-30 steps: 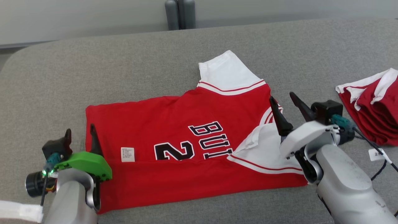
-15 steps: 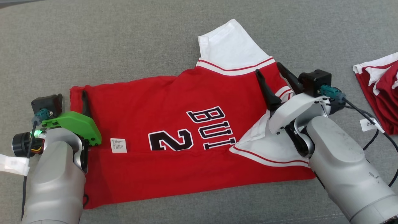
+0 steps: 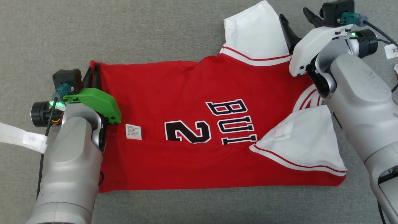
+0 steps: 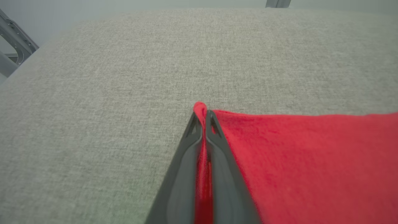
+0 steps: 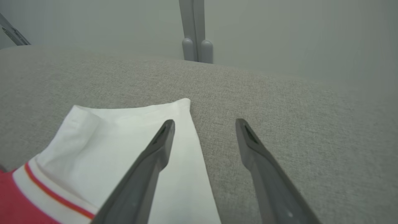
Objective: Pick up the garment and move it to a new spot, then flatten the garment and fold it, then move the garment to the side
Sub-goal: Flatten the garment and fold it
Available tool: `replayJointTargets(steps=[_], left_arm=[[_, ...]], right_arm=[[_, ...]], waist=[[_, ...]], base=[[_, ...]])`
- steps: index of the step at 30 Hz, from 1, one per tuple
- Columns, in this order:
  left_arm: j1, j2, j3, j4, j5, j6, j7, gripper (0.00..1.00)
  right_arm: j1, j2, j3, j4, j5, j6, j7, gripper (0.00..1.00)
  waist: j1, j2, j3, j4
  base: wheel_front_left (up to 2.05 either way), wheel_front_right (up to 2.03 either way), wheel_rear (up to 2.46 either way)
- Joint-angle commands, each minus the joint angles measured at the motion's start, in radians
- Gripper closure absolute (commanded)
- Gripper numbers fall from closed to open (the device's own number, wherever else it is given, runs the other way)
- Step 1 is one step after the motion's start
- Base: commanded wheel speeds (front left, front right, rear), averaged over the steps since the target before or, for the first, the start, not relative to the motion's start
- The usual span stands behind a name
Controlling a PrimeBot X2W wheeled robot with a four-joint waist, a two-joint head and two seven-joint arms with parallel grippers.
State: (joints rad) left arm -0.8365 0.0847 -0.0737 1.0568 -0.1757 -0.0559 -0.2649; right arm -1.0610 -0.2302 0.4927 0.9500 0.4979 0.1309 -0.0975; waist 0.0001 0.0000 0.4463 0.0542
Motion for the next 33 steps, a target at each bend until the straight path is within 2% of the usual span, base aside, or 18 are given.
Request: replayJointTargets(steps=[1,12,13,14,15,16,20,25,29,33], left_arm=[[-0.016,-0.007,-0.009,-0.015,0.004,-0.007,0.002,1.0],[0.003,-0.031,-0.08,-0.117,-0.023,-0.005,0.001,1.0],[0.005,-0.031,-0.088,-0.123,-0.032,-0.005,0.002,1.0],[0.006,-0.031,-0.096,-0.128,-0.04,-0.005,0.002,1.0],[0.008,-0.031,-0.106,-0.136,-0.055,-0.004,0.002,1.0],[0.009,-0.031,-0.113,-0.144,-0.056,0.002,0.002,1.0],[0.009,-0.031,-0.127,-0.18,-0.075,0.03,0.001,1.0],[0.023,-0.029,-0.098,-0.269,-0.057,0.066,0.001,1.0],[0.043,-0.016,-0.066,-0.314,-0.04,0.071,0.001,1.0],[0.079,-0.002,-0.041,-0.343,-0.027,0.059,0.001,1.0]], right_arm=[[-0.023,0.002,-0.005,0.03,0.007,-0.001,0.012,0.0],[-0.167,-0.005,0.062,0.209,-0.004,-0.001,0.089,0.0],[-0.169,0.0,0.069,0.219,-0.002,-0.001,0.094,0.07],[-0.174,0.0,0.072,0.225,0.001,0.0,0.092,0.45],[-0.181,-0.002,0.08,0.23,-0.001,0.0,0.086,0.9],[-0.185,-0.003,0.084,0.234,0.0,0.0,0.083,1.0],[-0.214,-0.024,0.084,0.25,0.003,-0.001,0.032,1.0],[-0.256,-0.043,0.047,0.282,-0.012,-0.001,-0.105,1.0],[-0.258,-0.051,0.017,0.295,-0.029,-0.001,-0.157,1.0],[-0.208,-0.037,-0.016,0.229,-0.01,-0.001,-0.169,1.0]], waist=[[-0.0001,0.0,0.038,0.052],[-0.0001,0.0,0.089,0.127],[-0.0001,0.0,0.092,0.128],[-0.0001,0.0,0.093,0.13],[-0.0001,0.0,0.094,0.132],[-0.0001,0.0,0.094,0.133],[-0.0001,0.0,0.094,0.132],[-0.0001,0.0,0.078,0.117],[-0.0001,0.0,0.051,0.095],[-0.0001,0.0,0.013,0.062]], base=[[0.0,0.0,0.0],[0.0,0.0,0.0],[0.0,0.0,0.0],[0.0,0.0,0.0],[0.0,0.0,0.0],[0.0,0.0,0.0],[0.0,0.0,0.0],[0.0,0.0,0.0],[0.0,0.0,0.0],[0.0,0.0,0.0]])
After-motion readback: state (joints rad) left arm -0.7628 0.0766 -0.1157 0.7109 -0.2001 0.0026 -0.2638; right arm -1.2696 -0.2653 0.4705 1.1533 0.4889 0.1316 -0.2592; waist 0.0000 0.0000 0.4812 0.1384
